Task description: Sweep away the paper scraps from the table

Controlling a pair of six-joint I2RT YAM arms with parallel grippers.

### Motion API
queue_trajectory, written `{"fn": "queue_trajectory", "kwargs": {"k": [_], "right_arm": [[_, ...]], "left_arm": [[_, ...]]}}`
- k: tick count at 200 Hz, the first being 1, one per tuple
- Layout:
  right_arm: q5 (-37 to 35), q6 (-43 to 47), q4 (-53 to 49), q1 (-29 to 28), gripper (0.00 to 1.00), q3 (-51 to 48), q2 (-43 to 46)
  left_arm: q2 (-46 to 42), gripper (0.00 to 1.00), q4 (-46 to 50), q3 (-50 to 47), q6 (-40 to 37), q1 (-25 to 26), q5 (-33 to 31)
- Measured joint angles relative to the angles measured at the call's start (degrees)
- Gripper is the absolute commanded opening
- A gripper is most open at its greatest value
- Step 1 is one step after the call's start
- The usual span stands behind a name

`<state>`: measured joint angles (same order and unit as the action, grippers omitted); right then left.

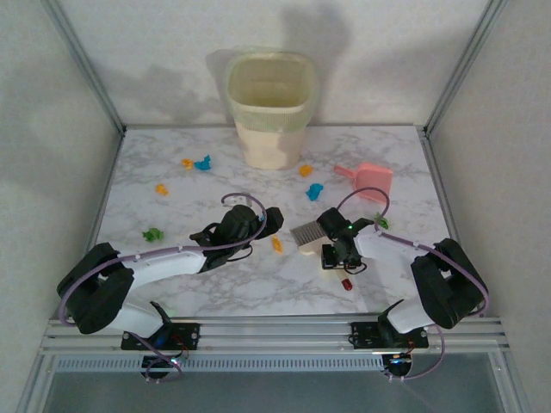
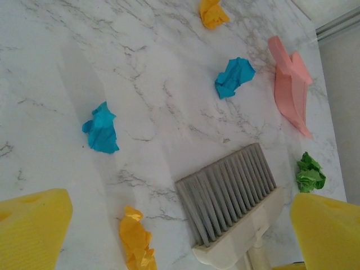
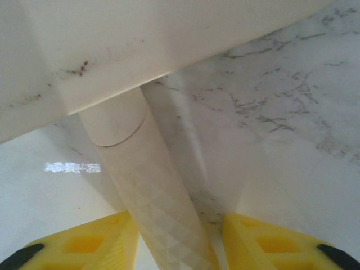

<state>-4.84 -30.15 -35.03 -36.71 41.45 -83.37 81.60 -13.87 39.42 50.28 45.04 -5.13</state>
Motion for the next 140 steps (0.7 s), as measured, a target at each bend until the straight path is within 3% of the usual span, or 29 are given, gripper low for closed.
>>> {"fn": "queue_trajectory", "kwargs": {"k": [31,68,92,140], "right_arm": [[-1.84,-0.79,0.07,-0.72,0.2,0.0,0.0],[-2.67,-0.96,0.37,-0.83,0.11,0.0,0.35],[-2.71,-0.98,0.5,-0.83,0.0,-0.07,0.48],[-2.49,-1.2,1.07,-0.83,0.0,-0.66,4.13]], "left_arm": [[0.0,0.99,-0.02,0.24,-0.17,0.11,0.02],[0.0,0.99,-0.02,0.26,-0.37,0.26,0.44],[0.0,0.99,-0.07,0.26,-0.39,0.26,0.87],[-0.02,0.95,-1.53,0.24,-0.83,0.66,1.79]]}}
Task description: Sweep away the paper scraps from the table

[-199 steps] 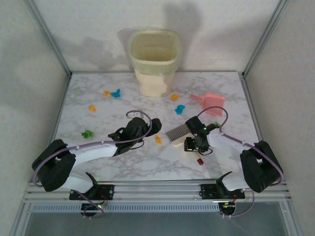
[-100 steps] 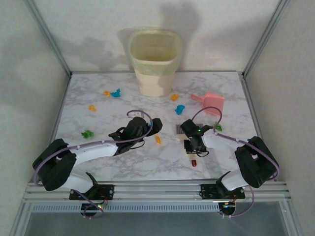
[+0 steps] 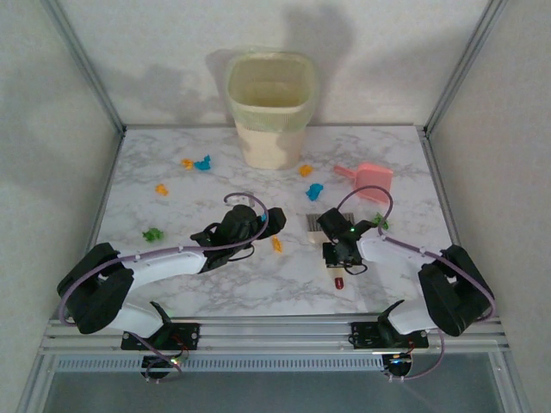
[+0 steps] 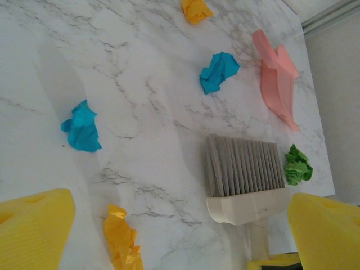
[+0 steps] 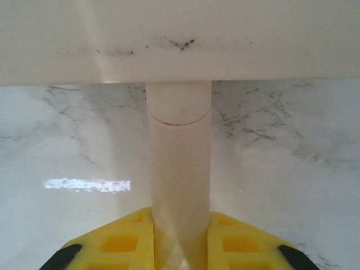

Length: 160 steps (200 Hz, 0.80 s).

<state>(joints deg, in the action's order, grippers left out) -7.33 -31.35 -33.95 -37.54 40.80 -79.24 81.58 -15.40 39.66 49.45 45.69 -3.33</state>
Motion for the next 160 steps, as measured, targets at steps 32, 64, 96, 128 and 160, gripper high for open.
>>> {"fn": "queue_trajectory", "kwargs": {"k": [32,64,96,128,160], "right_arm": [[0.94,-0.44,0.37,0.0,0.0,-0.07,5.77],[2.49,-1.16,0.2,0.0,0.0,-0.04,11.34],[4.22,-2.4,-1.01,0.0,0.0,1.31,14.4],[7.28,-3.85,-1.77,-0.13,0.0,4.26,14.78],[8.74,-5.42,-3.17,-1.42,0.0,7.19,14.03]], "left_arm": [[-0.17,0.92,-3.48,-0.37,-0.5,0.66,2.78],[-0.83,0.86,-8.24,-1.36,-1.55,1.75,7.08],[-0.87,0.82,-12.37,-1.88,-2.34,2.86,10.95],[-0.87,0.75,-14.34,-1.9,-3.23,3.76,13.88],[-0.46,0.74,-15.08,-1.79,-3.23,3.89,15.56]]}}
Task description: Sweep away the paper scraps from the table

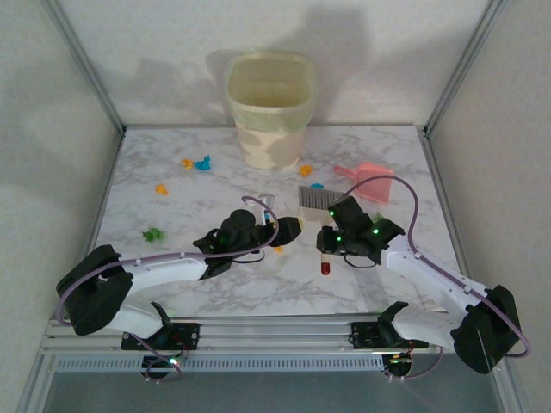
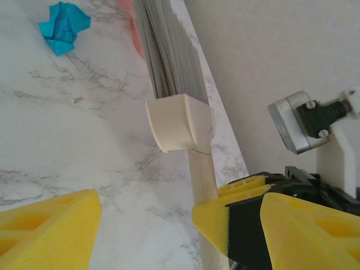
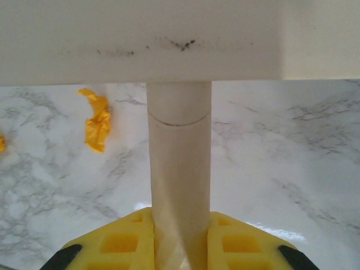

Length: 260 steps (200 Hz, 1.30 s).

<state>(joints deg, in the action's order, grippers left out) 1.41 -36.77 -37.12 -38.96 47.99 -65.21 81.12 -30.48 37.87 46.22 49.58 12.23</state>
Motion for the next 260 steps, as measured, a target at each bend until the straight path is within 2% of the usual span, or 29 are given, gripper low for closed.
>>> {"fn": "queue_trajectory", "kwargs": {"k": [31,78,122,157,209,221,236,260], "right_arm": [[0.22,-1.09,-0.63,-2.56,0.0,2.89,-2.05],[-0.26,-2.78,-1.09,-8.24,0.0,6.01,-6.05],[-1.88,-5.03,-1.18,-11.74,0.0,7.96,-9.88],[-2.23,-6.78,-0.35,-12.33,0.0,8.17,-10.58],[-2.27,-7.61,1.75,-12.96,0.0,8.17,-10.75],[-2.25,-7.65,2.21,-13.0,0.13,8.15,-10.75],[-2.23,-7.87,3.17,-13.03,0.23,7.87,-10.67],[-2.23,-9.18,5.9,-13.31,0.59,5.55,-8.72]], "left_arm": [[1.46,0.73,0.9,0.61,-0.13,0.0,-0.17],[1.6,0.65,1.88,1.09,-0.17,0.0,-2.03],[1.55,0.44,4.15,1.07,-0.07,-0.13,-5.6],[1.01,0.3,4.85,1.05,0.63,-0.13,-7.45],[-0.31,0.04,5.25,1.03,2.47,-0.44,-9.03],[-0.55,0.0,5.6,1.03,2.95,-0.57,-9.22],[-0.96,0.0,6.23,1.03,3.63,-0.74,-9.66],[-1.42,0.0,9.2,1.16,5.51,-1.53,-10.86]]}}
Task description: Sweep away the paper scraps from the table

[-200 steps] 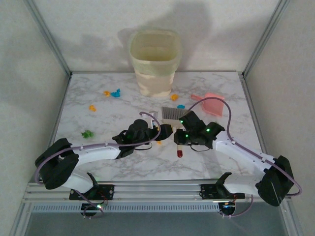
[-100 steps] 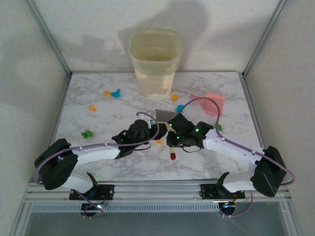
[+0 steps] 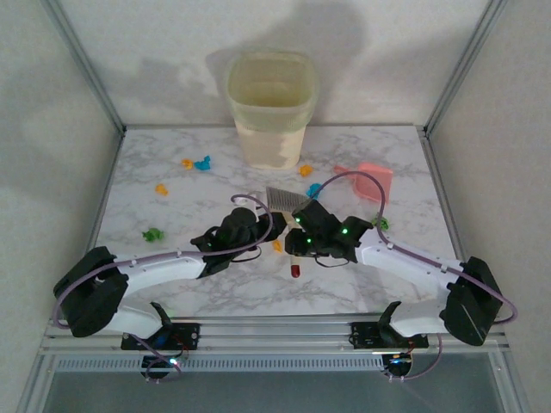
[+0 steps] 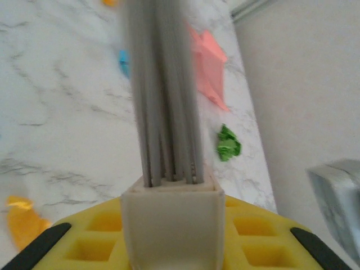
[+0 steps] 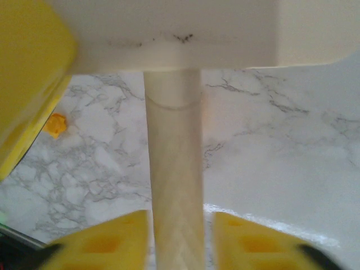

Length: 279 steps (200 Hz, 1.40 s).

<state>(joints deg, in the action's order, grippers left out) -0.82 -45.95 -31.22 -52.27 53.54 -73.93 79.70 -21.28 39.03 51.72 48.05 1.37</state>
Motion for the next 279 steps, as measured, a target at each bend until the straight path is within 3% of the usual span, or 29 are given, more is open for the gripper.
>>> {"fn": "queue_trajectory", "kwargs": {"k": [12,28,58,121,163,204,279], "right_arm": [[-0.02,-0.52,1.42,-0.17,0.75,-1.86,2.82],[0.04,-0.61,3.82,-0.28,0.88,-4.61,7.82],[1.49,1.03,11.91,-0.42,0.92,-10.1,17.42],[-2.86,10.21,25.24,-4.33,0.82,-13.4,20.46],[-7.17,14.05,27.28,-5.35,0.74,-11.19,14.73],[-8.2,14.88,27.23,-6.58,0.71,-7.02,8.11],[-8.44,13.33,26.95,-6.64,0.6,-1.95,3.56]], "left_arm": [[0.0,0.0,3.19,0.02,1.44,-1.11,-0.66],[0.0,0.0,7.56,0.7,4.04,-2.56,-0.98],[-1.46,0.0,13.35,2.29,10.05,-5.22,-0.52],[-11.41,0.0,20.72,4.63,27.06,-9.77,-1.99],[-17.38,0.0,21.59,0.66,36.68,-12.96,-3.48],[-18.93,0.0,22.95,-0.15,40.94,-14.03,-4.85],[-18.21,0.0,22.88,-0.15,42.86,-14.03,-5.05]]}}
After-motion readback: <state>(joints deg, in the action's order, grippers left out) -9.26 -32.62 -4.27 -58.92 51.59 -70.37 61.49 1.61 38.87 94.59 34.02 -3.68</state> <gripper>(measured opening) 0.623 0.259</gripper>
